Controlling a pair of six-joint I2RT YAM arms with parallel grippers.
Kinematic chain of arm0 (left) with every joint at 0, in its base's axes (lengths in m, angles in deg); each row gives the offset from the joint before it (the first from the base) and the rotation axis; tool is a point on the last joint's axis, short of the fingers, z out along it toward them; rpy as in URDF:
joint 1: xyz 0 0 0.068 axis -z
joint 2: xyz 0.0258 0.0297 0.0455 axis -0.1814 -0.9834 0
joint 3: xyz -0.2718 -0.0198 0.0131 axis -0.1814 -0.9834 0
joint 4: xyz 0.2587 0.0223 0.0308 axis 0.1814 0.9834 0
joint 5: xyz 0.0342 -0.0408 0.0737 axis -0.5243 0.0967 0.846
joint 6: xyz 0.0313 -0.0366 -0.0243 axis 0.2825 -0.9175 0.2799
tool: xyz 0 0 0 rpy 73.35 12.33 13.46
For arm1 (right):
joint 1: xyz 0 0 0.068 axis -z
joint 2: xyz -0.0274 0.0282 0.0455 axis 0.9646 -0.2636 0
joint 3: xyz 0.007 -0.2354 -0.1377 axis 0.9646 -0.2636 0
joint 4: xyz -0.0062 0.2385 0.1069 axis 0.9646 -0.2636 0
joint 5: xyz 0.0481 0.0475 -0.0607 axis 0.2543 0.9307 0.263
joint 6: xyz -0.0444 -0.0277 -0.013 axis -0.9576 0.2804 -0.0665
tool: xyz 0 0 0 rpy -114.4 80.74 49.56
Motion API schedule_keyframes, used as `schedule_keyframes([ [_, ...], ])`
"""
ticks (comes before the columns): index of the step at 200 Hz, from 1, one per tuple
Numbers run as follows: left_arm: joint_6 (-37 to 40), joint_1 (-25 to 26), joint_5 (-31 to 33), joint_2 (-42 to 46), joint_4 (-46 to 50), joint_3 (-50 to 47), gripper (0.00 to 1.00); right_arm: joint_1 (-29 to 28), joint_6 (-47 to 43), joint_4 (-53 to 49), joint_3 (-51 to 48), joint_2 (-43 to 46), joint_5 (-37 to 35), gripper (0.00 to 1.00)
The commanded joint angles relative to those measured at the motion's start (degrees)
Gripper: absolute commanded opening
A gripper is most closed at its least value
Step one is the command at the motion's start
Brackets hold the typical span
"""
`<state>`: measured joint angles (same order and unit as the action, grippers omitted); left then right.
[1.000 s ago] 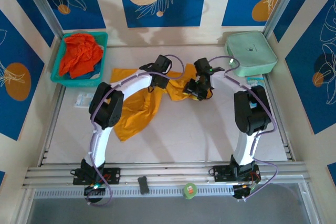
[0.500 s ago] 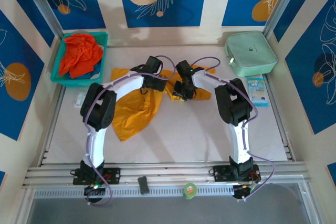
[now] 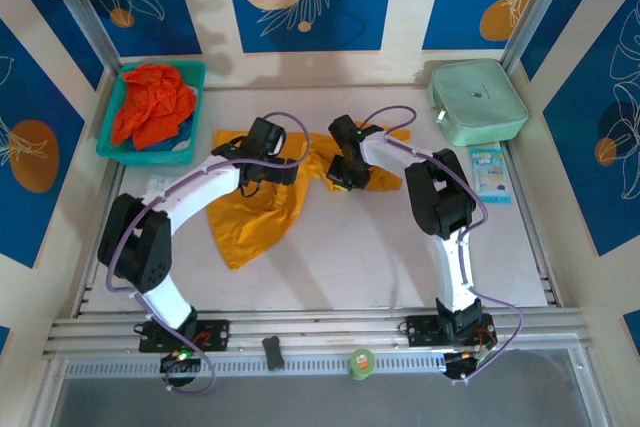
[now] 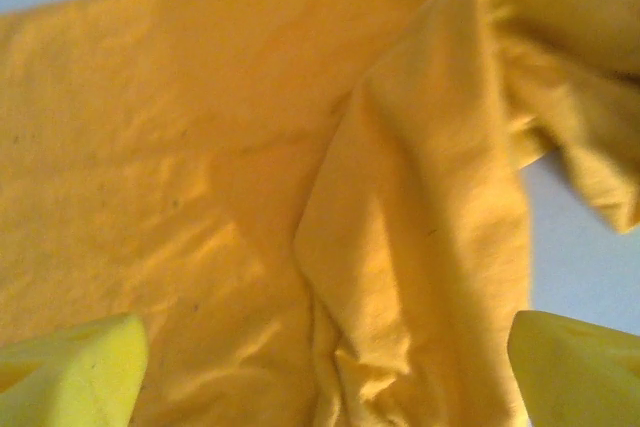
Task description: Fold and stack the t-shirts
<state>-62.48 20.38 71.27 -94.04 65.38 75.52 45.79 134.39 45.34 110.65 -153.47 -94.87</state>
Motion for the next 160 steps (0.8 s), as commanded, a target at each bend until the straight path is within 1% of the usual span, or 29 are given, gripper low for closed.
schedule_keyframes([
  [1,-3.7,-0.8,5.5,-4.5,2.9,-2.5,0.87,-0.3,-2.7,-1.9,-2.8,5.4,-0.3,0.00],
  [23,-6.0,-1.2,8.0,-7.2,2.0,-4.1,0.85,0.0,-6.6,-6.3,-4.5,14.4,-2.6,0.00],
  [42,-6.7,-1.3,8.5,-8.2,1.3,-5.1,0.84,0.9,-9.4,-10.8,-6.1,22.1,-3.5,0.00],
  [72,-5.7,-1.3,8.6,-8.0,1.9,-5.1,0.84,3.7,-12.4,-17.0,-9.7,31.3,-1.3,0.00],
  [96,-4.2,-1.3,9.3,-7.1,2.7,-4.9,0.84,7.2,-13.7,-17.2,-12.6,35.4,2.9,0.00],
  [108,-3.5,-1.3,9.4,-6.9,2.9,-4.7,0.84,9.2,-14.4,-16.0,-13.0,35.4,4.4,0.00],
  [127,-2.5,-1.3,9.2,-7.2,3.4,-4.0,0.84,12.3,-15.8,-15.1,-10.8,31.6,5.7,0.00],
  [147,-1.6,-1.2,9.2,-7.6,3.6,-3.8,0.84,14.4,-17.2,-14.3,-5.8,24.6,6.1,0.00],
  [160,-1.1,-1.2,9.6,-7.9,3.9,-3.5,0.84,15.0,-18.3,-14.5,-1.1,18.2,5.8,0.00],
])
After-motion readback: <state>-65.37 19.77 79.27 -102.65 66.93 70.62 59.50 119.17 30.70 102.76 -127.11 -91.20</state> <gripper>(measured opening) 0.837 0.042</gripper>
